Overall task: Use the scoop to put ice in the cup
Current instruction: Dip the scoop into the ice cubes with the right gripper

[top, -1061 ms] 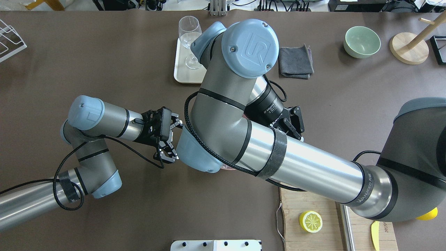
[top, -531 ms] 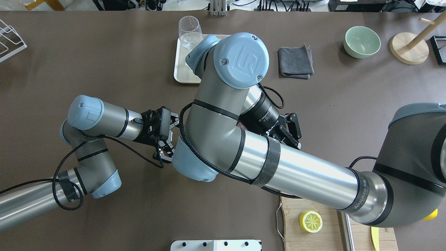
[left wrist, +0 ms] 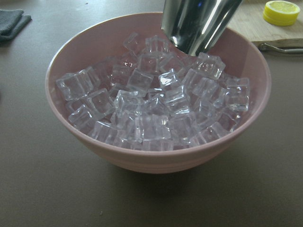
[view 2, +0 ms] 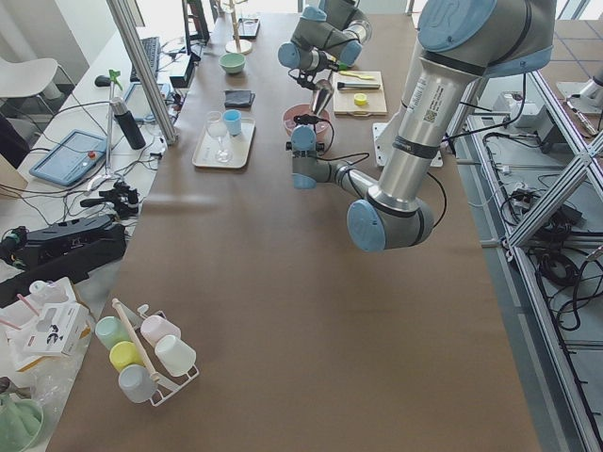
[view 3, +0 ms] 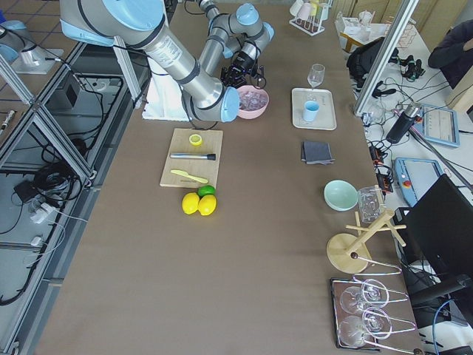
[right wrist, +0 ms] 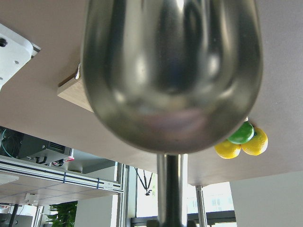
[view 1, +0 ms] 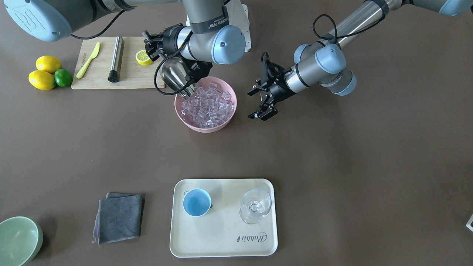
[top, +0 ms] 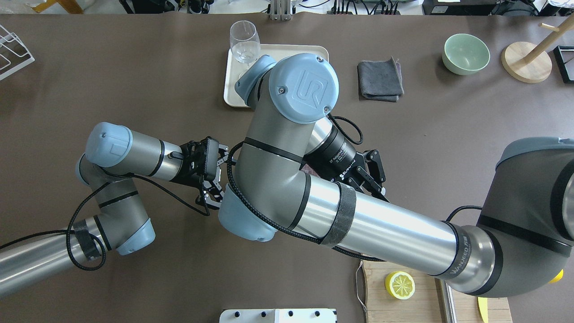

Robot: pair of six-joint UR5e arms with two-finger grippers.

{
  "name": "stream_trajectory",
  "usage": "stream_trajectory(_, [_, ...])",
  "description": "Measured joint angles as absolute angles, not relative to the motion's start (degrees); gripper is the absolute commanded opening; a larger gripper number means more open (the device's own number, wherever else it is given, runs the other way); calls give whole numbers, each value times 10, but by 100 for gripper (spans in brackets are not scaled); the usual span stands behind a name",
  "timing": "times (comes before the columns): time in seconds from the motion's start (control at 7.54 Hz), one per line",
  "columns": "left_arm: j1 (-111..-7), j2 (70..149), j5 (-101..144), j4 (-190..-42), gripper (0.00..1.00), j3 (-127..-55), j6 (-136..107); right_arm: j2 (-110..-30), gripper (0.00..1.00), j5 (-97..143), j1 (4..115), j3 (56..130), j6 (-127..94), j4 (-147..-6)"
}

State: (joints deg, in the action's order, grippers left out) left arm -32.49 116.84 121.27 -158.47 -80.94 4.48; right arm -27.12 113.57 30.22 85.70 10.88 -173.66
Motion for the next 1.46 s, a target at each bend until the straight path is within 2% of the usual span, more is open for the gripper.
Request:
stream_trajectory(0.93, [-327,1167,1212,-1585,98,-810,45,-267,0,1126,301,806,104,-1687])
stream_trajectory(1.46, [-328,1166,1212,-1585,98,-810,45,-272,0,1122,301,801,86,-1639])
